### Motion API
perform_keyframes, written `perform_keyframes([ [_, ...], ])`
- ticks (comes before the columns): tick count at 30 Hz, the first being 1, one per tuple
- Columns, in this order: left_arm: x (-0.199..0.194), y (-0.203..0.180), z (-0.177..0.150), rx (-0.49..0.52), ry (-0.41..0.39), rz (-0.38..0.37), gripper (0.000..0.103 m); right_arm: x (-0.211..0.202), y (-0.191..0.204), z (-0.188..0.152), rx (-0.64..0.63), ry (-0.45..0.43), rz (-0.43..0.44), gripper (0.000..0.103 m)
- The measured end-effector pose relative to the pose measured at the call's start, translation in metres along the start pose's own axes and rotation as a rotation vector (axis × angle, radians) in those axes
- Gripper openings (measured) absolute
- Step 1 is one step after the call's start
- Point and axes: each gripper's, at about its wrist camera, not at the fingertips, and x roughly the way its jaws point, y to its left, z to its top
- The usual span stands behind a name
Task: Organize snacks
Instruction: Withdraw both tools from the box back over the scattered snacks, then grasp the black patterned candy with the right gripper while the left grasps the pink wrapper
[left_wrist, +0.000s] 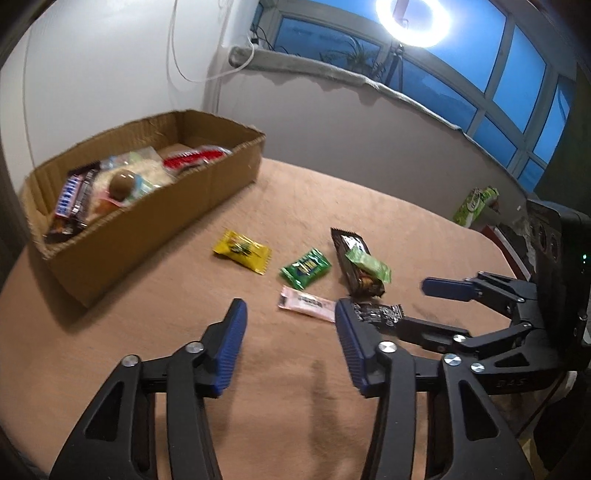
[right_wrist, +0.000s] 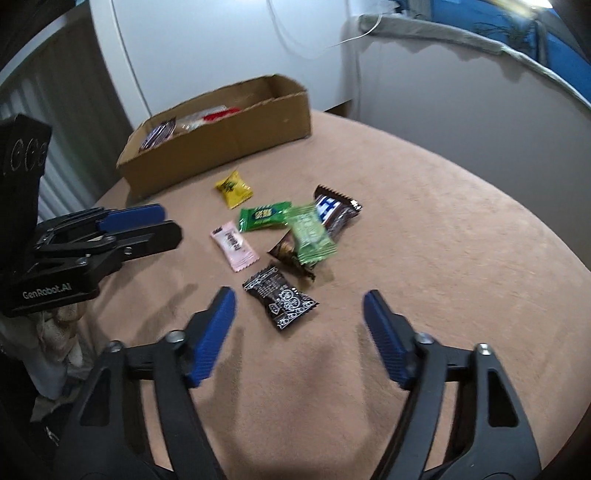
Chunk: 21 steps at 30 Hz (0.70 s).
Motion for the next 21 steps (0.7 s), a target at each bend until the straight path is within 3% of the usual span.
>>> perform_keyframes([
  [3, 0.010, -0.003, -0.001, -0.002, 0.031, -0.018, 0.041, 0.008, -0.001, 0.001, -0.025, 0.024, 0.014, 0.067],
  [17, 0.041, -0.018, 0.004, 0.042, 0.103, 0.030, 0.042, 0.021, -0.002, 0.010, -0.080, 0.056, 0.067, 0.067],
  [21, 0.047, -0.022, 0.007, 0.061, 0.117, 0.052, 0.042, 0.023, -0.003, 0.012, -0.084, 0.062, 0.081, 0.056],
])
